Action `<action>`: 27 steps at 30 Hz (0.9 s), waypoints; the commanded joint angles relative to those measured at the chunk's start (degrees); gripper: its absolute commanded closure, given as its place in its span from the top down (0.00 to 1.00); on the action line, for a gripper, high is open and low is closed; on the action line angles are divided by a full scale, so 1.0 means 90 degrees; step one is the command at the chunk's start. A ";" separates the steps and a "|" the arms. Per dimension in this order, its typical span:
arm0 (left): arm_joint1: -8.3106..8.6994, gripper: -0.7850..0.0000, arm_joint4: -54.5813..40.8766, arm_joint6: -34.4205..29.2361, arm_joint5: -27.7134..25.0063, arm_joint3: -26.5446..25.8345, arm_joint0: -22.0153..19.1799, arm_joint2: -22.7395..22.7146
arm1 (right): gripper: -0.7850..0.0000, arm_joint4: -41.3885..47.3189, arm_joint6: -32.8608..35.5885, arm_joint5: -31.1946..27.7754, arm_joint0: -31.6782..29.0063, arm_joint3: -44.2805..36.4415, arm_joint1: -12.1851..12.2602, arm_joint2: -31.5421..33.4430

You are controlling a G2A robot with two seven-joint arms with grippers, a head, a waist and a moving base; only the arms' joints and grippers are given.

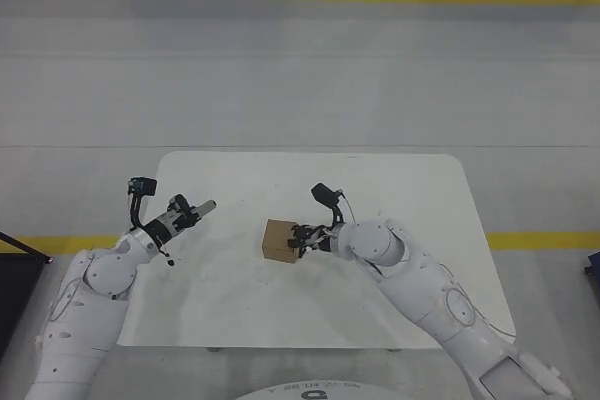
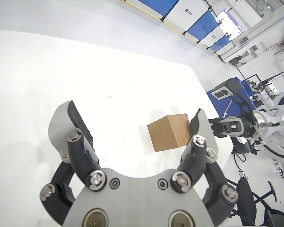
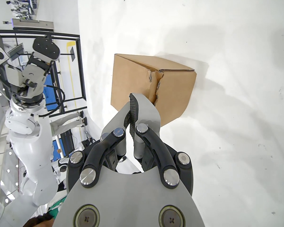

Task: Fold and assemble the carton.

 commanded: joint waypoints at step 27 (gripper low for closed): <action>-0.0489 0.30 0.3294 -0.2051 0.1272 -0.0147 -0.1620 0.3258 | 0.00 0.0105 -0.0108 -0.0408 -0.0622 -0.0404 0.0201 0.0739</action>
